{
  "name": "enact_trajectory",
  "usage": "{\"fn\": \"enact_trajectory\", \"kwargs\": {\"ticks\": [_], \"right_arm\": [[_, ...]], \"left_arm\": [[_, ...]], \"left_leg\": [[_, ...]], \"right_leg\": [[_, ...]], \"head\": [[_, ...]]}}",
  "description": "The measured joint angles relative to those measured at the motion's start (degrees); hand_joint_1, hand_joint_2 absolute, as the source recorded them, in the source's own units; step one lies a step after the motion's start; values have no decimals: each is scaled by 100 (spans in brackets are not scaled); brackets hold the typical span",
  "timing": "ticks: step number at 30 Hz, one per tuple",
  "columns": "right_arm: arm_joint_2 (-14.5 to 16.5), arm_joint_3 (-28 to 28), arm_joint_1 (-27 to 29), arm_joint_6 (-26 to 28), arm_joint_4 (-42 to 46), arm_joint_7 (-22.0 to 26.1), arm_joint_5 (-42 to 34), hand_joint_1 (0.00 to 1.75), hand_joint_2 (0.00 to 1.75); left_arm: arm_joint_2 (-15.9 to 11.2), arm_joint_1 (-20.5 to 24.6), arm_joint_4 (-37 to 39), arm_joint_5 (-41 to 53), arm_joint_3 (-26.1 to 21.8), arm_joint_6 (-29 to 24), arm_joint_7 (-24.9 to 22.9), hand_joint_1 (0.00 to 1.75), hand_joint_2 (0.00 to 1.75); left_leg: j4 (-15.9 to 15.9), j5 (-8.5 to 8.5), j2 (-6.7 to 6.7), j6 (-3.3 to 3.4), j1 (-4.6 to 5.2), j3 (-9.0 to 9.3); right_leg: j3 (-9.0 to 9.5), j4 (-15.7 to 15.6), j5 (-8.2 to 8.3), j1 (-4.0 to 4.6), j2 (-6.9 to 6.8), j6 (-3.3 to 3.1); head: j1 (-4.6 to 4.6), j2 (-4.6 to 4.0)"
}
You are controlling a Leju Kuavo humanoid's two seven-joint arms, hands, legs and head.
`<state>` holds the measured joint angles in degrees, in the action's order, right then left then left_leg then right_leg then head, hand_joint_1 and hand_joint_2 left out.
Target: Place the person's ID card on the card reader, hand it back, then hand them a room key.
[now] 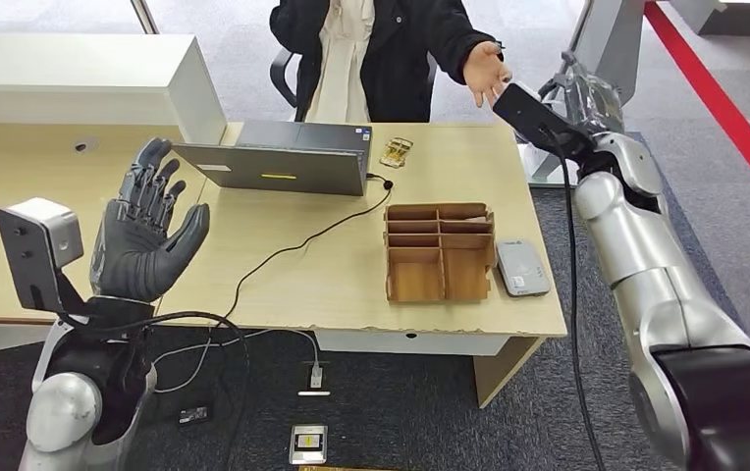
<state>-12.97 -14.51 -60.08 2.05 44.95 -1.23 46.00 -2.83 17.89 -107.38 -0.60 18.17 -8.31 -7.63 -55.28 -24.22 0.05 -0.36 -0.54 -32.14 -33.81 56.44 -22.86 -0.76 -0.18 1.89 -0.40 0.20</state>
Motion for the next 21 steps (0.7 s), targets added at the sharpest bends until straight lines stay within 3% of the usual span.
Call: {"fn": "enact_trajectory", "kwargs": {"ticks": [9,21], "right_arm": [[549,-9,-1497,-224,-1224,23,-338,175,175],[982,-17,-2180,-457,-2112,-449,-210,175,175]], "left_arm": [[298,435,657,-78,148,297,189,0,175],[456,520,1071,-58,158,319,456,0,175]], "left_leg": [[-1,-1,-1,1,0,-6],[0,-1,-1,1,0,-8]], "right_leg": [[-5,-1,0,0,0,1],[-7,-1,0,1,0,1]], "head": [[0,0],[1,0]]}}
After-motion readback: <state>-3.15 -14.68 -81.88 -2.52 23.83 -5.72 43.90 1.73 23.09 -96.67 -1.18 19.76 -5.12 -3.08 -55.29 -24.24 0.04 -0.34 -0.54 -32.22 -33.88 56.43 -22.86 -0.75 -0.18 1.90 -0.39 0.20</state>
